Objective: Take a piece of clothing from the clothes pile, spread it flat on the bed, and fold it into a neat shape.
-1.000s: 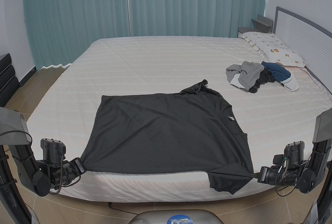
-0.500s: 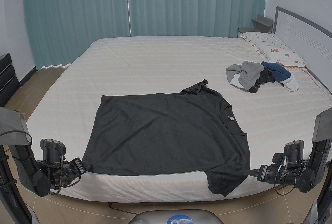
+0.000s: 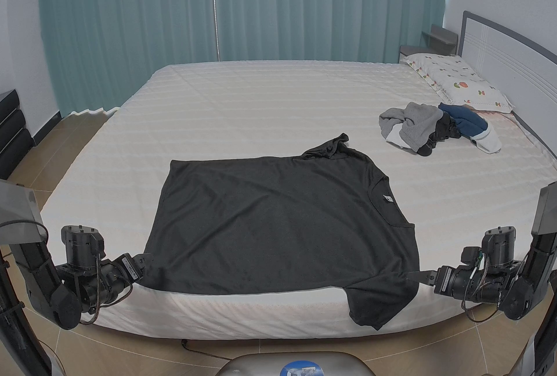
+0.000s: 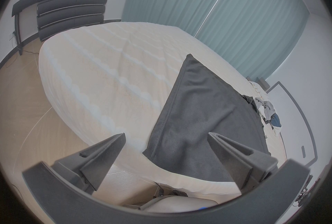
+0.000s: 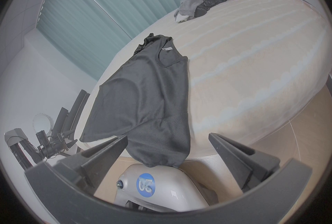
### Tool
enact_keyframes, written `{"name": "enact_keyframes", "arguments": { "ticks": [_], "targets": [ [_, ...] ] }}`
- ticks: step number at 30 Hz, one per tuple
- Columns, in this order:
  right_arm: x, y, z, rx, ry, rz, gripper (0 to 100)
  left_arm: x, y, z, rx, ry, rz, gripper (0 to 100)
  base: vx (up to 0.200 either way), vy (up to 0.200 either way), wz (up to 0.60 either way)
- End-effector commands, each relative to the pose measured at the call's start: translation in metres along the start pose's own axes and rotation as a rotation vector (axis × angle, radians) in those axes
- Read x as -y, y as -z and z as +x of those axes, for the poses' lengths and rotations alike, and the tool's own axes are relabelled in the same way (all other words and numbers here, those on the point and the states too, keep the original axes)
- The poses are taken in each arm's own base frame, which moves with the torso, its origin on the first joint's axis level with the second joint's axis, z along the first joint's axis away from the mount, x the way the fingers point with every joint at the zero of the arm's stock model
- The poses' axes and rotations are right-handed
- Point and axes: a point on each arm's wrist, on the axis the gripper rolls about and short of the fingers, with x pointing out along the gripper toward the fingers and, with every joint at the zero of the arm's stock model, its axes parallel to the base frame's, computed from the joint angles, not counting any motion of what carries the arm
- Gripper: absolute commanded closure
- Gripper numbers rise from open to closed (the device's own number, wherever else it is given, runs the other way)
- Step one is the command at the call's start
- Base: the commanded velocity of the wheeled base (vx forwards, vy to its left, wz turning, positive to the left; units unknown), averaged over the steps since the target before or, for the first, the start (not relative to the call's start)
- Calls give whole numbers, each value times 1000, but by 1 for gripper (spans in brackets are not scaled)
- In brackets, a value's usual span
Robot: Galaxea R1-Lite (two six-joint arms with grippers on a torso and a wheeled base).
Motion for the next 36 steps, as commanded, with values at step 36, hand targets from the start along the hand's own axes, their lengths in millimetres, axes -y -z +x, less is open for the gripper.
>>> {"name": "enact_keyframes", "arguments": {
  "ticks": [36],
  "targets": [
    [-9,-16,-3,81,-44,38,0,14,4,-8,-2,62,-73,0,50,67,0]
  ]
}}
